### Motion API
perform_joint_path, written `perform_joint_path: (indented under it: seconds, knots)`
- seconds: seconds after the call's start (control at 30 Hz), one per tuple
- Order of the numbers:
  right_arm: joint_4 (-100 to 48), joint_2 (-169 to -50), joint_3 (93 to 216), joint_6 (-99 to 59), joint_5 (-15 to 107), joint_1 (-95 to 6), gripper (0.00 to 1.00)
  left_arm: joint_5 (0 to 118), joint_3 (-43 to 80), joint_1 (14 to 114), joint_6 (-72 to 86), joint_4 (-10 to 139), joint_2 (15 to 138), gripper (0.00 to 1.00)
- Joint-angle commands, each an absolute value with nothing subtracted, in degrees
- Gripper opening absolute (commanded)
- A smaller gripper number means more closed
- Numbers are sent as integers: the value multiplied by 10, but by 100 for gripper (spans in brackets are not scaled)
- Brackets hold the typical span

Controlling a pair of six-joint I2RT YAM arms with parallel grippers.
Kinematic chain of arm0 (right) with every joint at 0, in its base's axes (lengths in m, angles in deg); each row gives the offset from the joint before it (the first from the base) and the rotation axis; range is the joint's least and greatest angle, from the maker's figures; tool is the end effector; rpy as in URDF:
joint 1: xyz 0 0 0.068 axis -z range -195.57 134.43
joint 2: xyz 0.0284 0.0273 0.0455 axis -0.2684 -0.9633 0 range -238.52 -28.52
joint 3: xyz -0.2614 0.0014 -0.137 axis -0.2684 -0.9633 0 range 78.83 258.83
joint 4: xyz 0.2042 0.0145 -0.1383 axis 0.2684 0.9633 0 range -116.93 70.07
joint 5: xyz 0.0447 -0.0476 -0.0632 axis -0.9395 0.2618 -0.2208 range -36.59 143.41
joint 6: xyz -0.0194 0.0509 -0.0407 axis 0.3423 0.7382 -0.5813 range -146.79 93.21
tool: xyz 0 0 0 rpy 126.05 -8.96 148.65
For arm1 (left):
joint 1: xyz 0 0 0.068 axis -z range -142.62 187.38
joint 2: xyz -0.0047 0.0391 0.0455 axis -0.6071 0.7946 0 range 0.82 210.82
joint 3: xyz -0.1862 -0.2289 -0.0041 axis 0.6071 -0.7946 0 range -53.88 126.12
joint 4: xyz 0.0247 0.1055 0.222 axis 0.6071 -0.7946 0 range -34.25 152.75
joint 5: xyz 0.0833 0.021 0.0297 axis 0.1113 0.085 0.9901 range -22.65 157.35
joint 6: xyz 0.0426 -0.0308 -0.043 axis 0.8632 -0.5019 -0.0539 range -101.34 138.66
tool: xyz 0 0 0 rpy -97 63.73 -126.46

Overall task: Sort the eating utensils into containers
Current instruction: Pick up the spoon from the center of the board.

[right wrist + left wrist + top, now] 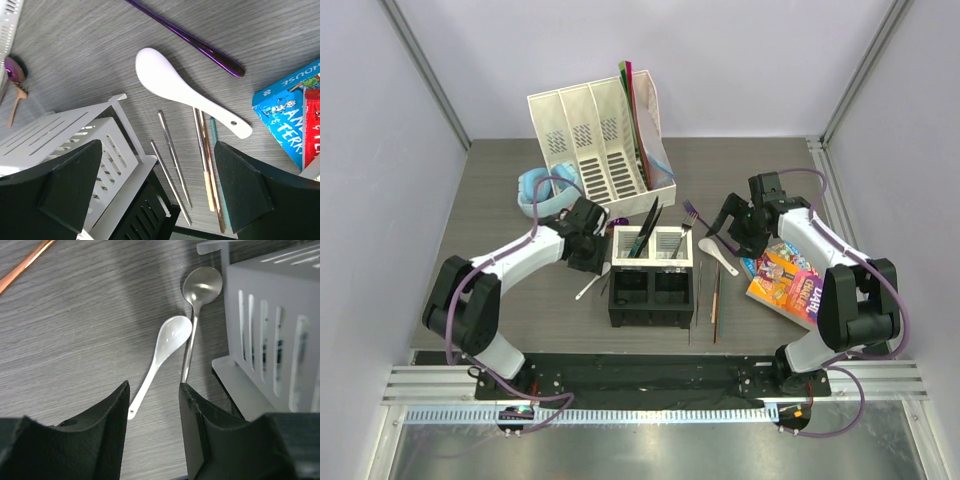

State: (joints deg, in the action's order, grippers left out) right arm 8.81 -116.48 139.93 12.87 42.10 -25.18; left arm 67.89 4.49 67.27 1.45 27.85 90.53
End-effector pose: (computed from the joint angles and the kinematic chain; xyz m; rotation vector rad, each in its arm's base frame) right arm 0.2944 0.0607 0.2369 0.6464 2.6640 0.5252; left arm 0.2583 -0.1478 0.2147 0.3009 2.7329 -0.2194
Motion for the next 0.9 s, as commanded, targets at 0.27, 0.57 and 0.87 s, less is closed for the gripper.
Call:
perform_joint_path:
  seconds: [0.27,0.57,0.87]
  knots:
    - [62,-1151,1405,155,398,-248,100,620,53,666,8,291,947,42]
    - [73,-1138,1405,143,411,-250,100,621,35,663,14,301,963,41]
    - [89,-1158,1434,136,415,-259,100,613,41,638,22,308,994,41]
